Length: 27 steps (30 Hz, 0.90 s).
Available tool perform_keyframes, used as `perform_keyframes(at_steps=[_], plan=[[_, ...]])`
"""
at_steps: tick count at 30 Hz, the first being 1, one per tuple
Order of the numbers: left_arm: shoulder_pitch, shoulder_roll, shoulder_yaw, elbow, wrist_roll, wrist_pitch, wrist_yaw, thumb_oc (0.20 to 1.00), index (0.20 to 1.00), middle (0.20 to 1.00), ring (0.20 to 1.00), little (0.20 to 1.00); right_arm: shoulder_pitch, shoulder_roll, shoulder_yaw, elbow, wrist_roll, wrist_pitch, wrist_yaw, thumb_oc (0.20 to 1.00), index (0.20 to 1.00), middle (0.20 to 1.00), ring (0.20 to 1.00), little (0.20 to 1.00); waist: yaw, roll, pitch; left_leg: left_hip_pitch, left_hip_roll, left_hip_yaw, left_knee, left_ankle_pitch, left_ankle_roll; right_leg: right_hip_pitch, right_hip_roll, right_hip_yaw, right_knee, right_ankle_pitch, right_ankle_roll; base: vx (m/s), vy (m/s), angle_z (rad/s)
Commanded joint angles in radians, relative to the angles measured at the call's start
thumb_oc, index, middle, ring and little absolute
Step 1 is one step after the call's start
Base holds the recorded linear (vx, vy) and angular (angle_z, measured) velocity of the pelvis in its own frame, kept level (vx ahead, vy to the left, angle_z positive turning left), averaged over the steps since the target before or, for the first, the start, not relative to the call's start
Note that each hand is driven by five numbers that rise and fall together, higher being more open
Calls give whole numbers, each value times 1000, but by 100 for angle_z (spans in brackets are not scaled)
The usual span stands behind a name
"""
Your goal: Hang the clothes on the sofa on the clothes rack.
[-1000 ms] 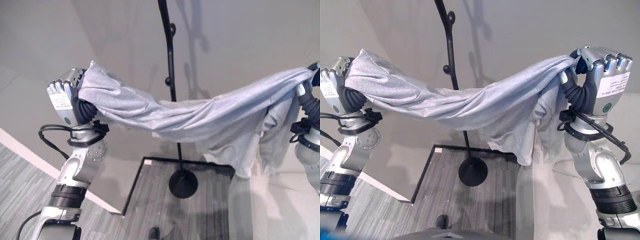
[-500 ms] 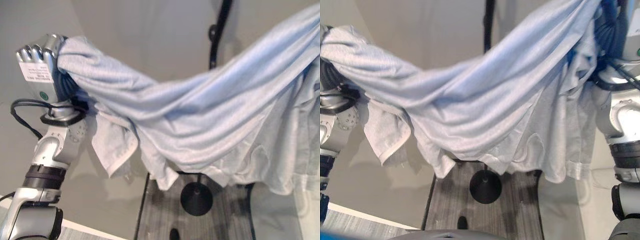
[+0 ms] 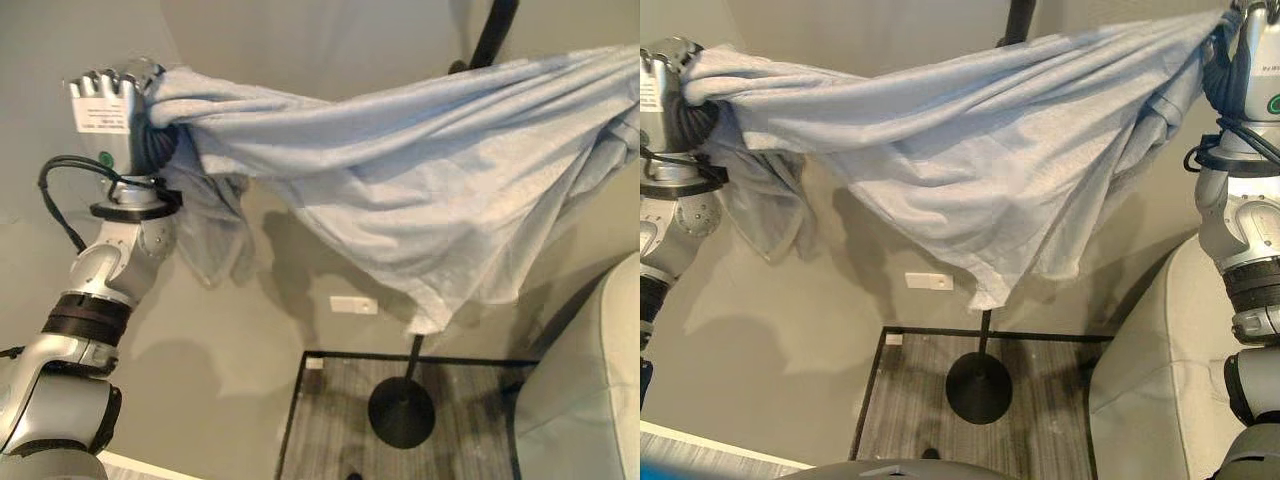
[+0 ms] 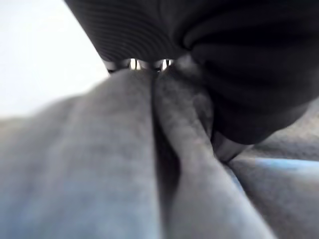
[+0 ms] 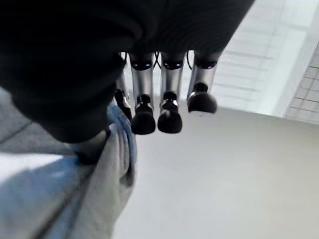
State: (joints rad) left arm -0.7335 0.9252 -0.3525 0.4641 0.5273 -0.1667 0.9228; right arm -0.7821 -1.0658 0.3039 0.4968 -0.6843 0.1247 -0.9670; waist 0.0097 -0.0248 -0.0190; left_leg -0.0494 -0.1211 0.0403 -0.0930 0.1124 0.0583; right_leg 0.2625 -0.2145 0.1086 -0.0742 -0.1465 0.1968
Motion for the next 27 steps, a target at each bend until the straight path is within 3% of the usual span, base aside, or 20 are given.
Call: perform_keyframes(at_steps=[1,12,18,26,27], plan=[[-89,-24,33,59,-81,-12,-27,200,200,200,200,200,-85,-70,45,39,56,36,11,200,200,200,200,200,21,-1,-88,-5,103,-19,6,-42,-101,-67,-21,-4,17,196,6,0,0,0],[-19,-158,-16,118,-140,-35,-142,200,200,200,200,200,19,9,57,83,83,5,95,200,200,200,200,200,8,2,-67,-3,108,-18,6,-43,-101,-75,-17,2,21,205,3,15,-22,-2],[67,-254,-6,169,-185,-51,-166,200,200,200,200,200,143,100,75,105,52,-24,145,200,200,200,200,200,8,1,-54,-11,115,-22,6,-38,-102,-82,-10,2,28,207,-5,4,-17,0],[209,-458,-11,269,-277,-93,-144,200,200,200,200,200,268,393,200,279,51,-60,192,200,200,200,200,200,17,-10,-47,-6,115,-28,6,-41,-98,-74,-11,-6,18,204,-9,2,-2,0],[223,-502,-16,280,-311,-99,-137,200,200,200,200,200,277,471,222,310,72,-67,194,200,200,200,200,200,21,-13,-44,-7,116,-30,6,-41,-97,-74,-11,-5,16,203,-11,0,0,0]])
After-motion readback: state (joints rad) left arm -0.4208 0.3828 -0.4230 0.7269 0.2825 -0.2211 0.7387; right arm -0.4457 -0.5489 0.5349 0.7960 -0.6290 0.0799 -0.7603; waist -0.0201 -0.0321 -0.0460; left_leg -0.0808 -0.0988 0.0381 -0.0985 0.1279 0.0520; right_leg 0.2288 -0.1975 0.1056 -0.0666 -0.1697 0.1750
